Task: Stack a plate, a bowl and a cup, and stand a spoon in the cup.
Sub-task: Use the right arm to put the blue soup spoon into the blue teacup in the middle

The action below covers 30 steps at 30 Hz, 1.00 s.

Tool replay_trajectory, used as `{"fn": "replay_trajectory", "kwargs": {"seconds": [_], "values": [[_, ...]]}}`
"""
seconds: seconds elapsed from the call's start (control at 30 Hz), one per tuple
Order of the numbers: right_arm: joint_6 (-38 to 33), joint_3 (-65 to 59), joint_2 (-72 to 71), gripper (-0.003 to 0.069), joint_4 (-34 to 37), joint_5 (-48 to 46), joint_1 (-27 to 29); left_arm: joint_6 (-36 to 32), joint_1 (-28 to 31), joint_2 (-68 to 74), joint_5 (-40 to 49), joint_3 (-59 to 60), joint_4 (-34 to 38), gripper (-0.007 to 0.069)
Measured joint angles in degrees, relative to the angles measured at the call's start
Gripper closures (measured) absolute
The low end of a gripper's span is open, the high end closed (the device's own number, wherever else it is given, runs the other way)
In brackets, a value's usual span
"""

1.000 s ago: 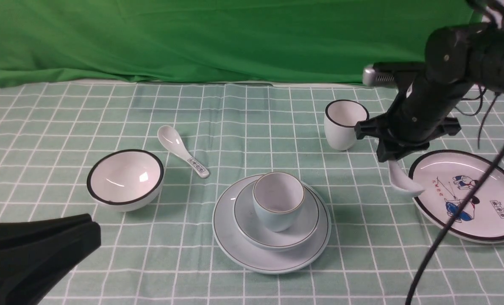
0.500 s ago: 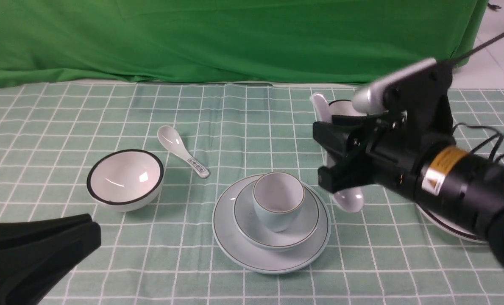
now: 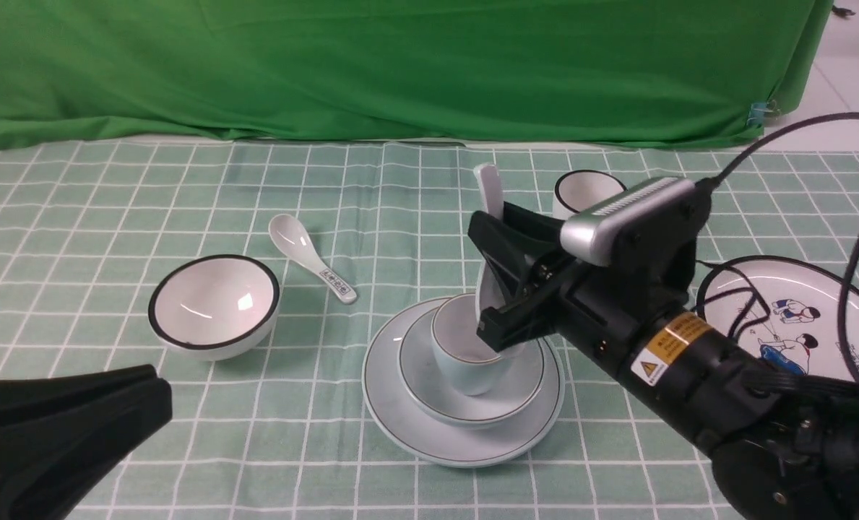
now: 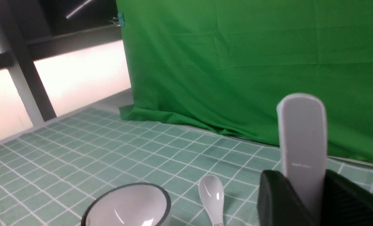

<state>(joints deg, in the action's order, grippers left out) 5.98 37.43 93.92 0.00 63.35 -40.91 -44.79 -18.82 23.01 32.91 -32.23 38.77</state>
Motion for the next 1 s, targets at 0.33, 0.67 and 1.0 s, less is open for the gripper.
{"fn": "replay_trajectory", "kwargs": {"seconds": [0.33,0.67,1.0], "values": [[-0.50,5.48,9.05,0.0492,0.00,0.68,0.15,0.00,0.00,0.00,0.00,0.00,-0.35,0.0607],[0.99,7.13,13.00,0.0492,-0.39,0.56,1.81,-0.06,0.00,0.00,0.02,0.00,-0.45,0.0607],[0.99,7.13,13.00,0.0363,-0.39,0.09,1.81,-0.06,0.00,0.00,0.02,0.00,-0.45,0.0607]]}}
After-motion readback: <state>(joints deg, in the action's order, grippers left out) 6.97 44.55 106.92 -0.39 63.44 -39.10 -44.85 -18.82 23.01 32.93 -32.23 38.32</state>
